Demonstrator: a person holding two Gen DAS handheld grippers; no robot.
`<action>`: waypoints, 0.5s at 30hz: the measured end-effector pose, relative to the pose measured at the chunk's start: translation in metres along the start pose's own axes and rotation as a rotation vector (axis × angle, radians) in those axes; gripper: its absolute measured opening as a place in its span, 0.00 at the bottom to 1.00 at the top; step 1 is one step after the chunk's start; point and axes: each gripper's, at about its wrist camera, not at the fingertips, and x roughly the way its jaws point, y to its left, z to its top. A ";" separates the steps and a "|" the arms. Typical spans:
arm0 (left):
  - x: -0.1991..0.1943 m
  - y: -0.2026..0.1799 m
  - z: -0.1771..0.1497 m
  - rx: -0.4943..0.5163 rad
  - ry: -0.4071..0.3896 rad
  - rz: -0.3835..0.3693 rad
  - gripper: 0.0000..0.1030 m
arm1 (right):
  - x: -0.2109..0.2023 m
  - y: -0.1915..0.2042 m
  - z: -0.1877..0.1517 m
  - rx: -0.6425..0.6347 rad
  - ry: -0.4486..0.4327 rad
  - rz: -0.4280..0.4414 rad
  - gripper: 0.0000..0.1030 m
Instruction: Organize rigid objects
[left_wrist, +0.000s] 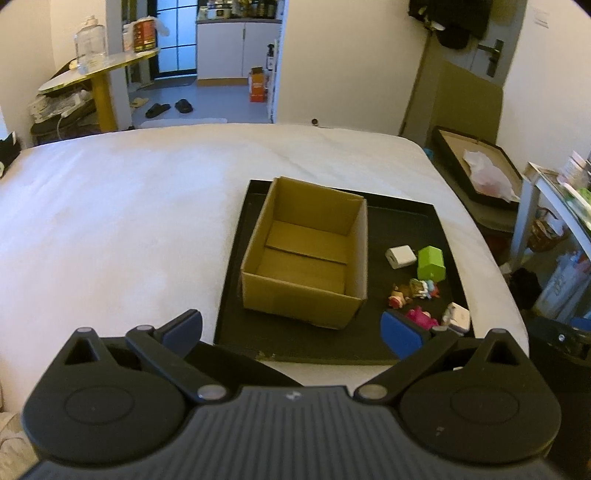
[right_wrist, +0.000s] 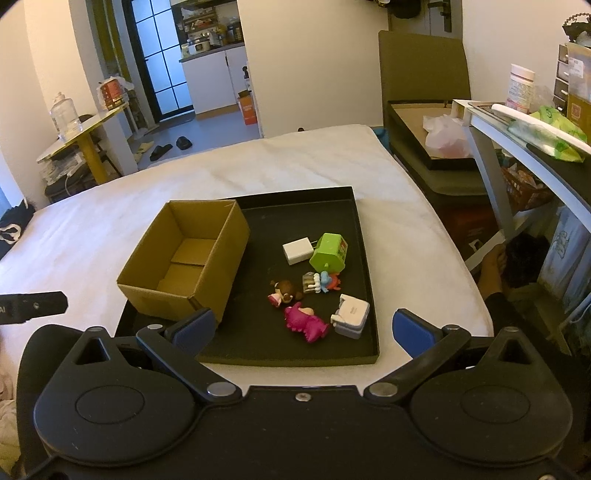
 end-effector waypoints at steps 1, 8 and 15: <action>0.001 0.001 0.001 -0.003 -0.003 0.013 0.99 | 0.002 -0.001 0.000 0.000 -0.001 -0.005 1.00; 0.016 0.011 0.010 -0.034 0.001 0.044 0.99 | 0.020 -0.013 0.003 0.034 0.003 -0.023 0.99; 0.033 0.010 0.020 -0.044 0.025 0.059 0.98 | 0.035 -0.020 0.006 0.044 0.014 -0.020 0.99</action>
